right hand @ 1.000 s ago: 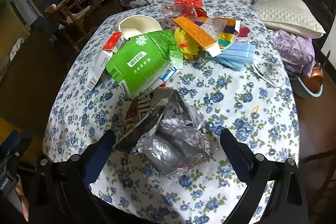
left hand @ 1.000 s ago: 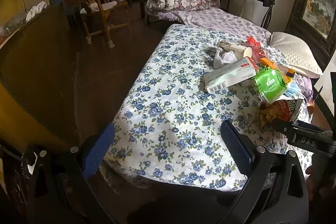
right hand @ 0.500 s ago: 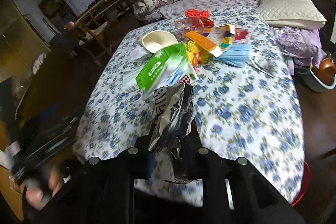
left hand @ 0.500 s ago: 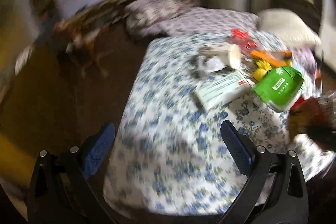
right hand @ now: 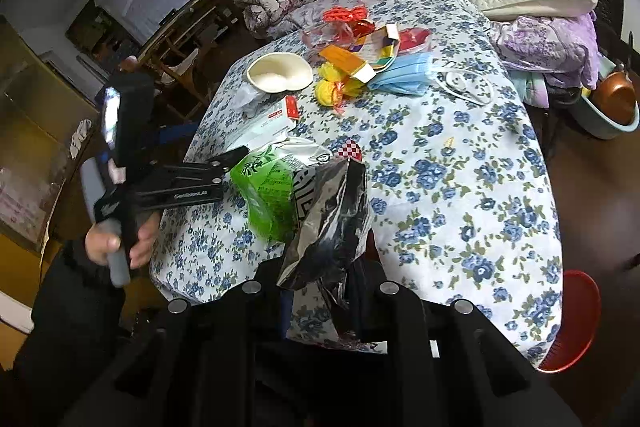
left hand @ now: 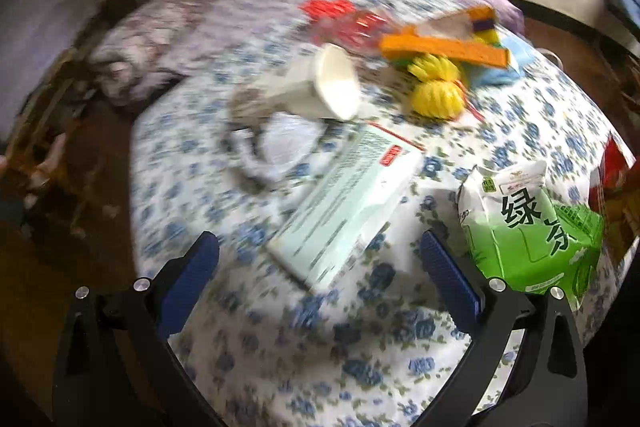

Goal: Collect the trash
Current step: 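Grasp the silver foil bag with the right tool while the left tool grasps the white medicine box, then carry the foil bag and medicine box down to the red wastebasket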

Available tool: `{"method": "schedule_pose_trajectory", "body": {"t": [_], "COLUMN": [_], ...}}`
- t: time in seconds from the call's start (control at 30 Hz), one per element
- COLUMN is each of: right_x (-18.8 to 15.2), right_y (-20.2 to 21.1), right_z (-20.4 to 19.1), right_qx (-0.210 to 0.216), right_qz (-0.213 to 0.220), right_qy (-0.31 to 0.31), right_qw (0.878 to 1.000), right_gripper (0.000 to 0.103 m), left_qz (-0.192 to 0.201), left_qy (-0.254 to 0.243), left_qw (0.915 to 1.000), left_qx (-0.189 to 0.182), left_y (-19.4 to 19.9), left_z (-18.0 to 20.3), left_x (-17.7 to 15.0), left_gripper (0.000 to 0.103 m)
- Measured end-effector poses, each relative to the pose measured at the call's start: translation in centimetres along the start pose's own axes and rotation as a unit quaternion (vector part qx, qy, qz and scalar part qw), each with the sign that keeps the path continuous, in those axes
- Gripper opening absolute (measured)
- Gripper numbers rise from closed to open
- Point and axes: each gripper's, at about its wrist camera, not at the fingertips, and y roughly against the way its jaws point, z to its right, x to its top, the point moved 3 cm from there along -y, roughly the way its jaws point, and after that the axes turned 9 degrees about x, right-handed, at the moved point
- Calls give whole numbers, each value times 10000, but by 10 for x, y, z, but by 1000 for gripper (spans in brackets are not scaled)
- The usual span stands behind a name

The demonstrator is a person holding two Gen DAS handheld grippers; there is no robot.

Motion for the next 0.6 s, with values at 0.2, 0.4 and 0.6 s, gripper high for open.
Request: {"method": "schedule_pose_trajectory", "body": {"t": [0.2, 0.4, 0.6], "right_x": [5, 5, 2], "right_y": [4, 0, 10], "right_z": [-1, 1, -5], "right_qx": [49, 34, 44], "right_qz": [36, -6, 144], "right_qy": [-37, -62, -49], "right_qw": [10000, 10000, 9999], "right_gripper": [24, 23, 23], "left_qz": [-311, 44, 282], "left_qy": [-370, 255, 758], "left_qw": [9974, 9962, 9946], "left_qx": [-539, -829, -653], "left_y": [-33, -18, 19], "left_z": [4, 3, 0], "left_x": [7, -12, -42], "left_gripper": [97, 51, 49]}}
